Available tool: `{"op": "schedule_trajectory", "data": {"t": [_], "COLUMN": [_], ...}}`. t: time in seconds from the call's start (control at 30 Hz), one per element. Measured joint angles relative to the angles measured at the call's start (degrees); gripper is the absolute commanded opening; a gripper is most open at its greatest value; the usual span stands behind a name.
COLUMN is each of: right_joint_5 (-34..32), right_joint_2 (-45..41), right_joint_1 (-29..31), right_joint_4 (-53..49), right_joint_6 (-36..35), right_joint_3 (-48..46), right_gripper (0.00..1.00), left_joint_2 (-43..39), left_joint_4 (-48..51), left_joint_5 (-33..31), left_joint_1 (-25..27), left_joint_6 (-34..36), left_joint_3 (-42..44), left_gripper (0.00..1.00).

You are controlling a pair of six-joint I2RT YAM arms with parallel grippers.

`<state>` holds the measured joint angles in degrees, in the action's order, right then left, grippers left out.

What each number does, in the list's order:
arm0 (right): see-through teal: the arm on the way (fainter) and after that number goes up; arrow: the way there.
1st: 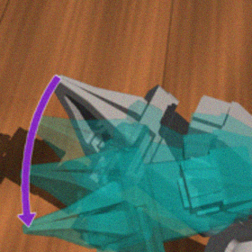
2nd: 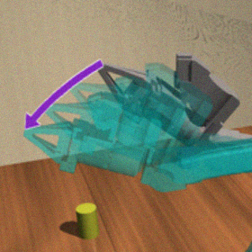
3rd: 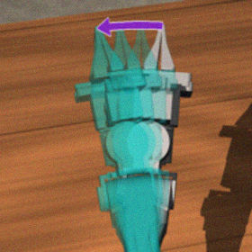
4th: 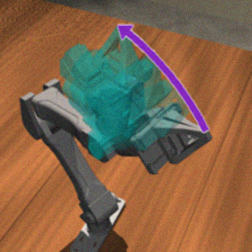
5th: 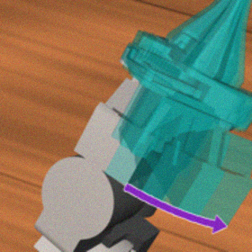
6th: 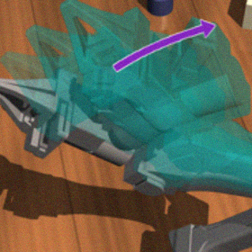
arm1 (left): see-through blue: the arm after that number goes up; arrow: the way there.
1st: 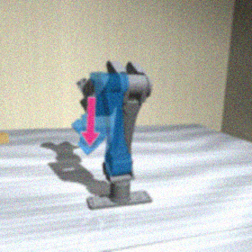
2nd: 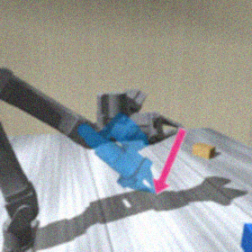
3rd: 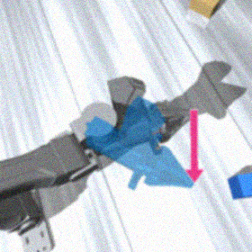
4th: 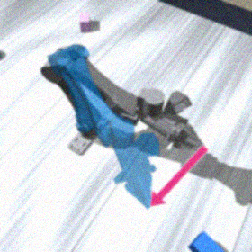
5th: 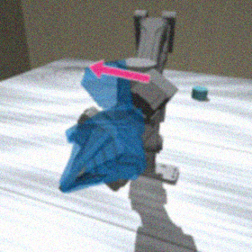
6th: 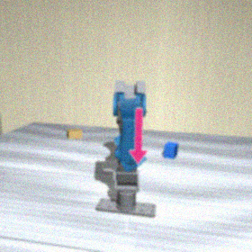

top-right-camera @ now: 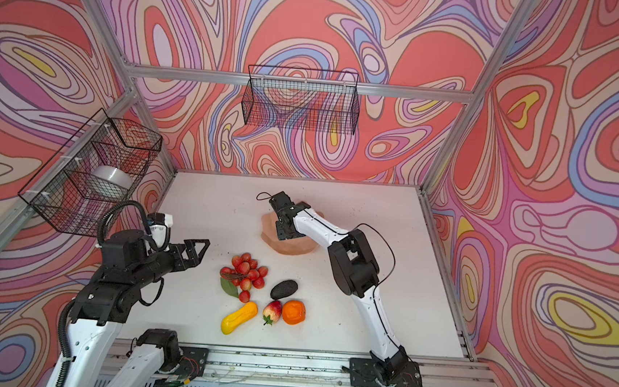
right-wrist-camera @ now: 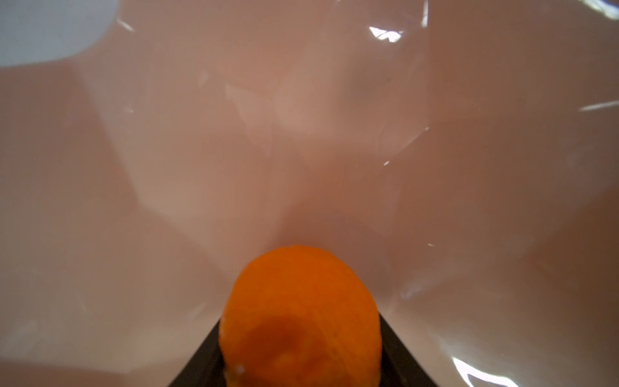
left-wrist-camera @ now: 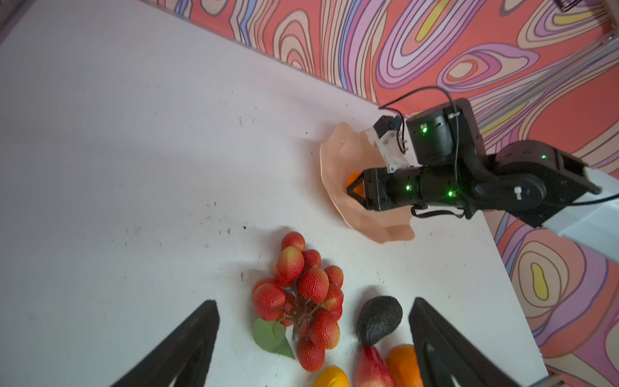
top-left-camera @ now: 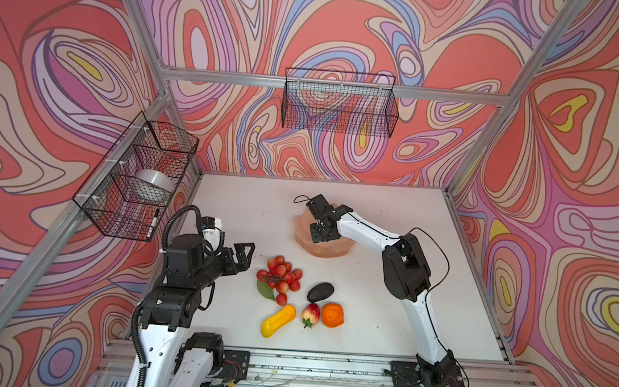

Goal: Place and organize the fake fruits in the fruit bowl
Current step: 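Release the tangerine into the peach bowl while the left gripper reaches out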

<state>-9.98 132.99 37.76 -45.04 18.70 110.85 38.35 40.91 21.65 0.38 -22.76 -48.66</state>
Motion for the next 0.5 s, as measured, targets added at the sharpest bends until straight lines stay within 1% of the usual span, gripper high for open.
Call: {"op": "schedule_trajectory", "data": {"t": [0.1, 0.23, 0.3, 0.37, 0.5], "right_joint_5": [1.0, 2.6, 3.4, 4.3, 5.3], "right_joint_2": [0.1, 1.1, 1.5, 1.6, 0.0], "right_joint_1": [-0.5, -1.1, -1.5, -1.9, -2.6], "right_joint_4": [-0.3, -0.5, -0.8, -0.9, 0.2], "right_joint_6": [-0.3, -0.3, -0.4, -0.4, 0.0], "right_joint_3": [0.2, 1.1, 1.2, 1.2, 0.1], "right_gripper": [0.63, 0.71, 0.74, 0.76, 0.81], "left_joint_2": [3.1, 5.8, 6.7, 7.7, 10.4], "left_joint_4": [3.4, 6.6, 7.8, 8.9, 10.4], "left_joint_5": [1.7, 2.5, 2.3, 1.5, -1.4], "left_joint_1": [0.0, 1.2, 2.9, 5.4, 13.2], "left_joint_6": [0.0, -0.6, -1.1, -1.7, -3.2], "left_joint_3": [-0.9, -1.0, -1.0, -1.0, -1.0], "left_gripper": [0.87, 0.86, 0.86, 0.85, 0.84]}}
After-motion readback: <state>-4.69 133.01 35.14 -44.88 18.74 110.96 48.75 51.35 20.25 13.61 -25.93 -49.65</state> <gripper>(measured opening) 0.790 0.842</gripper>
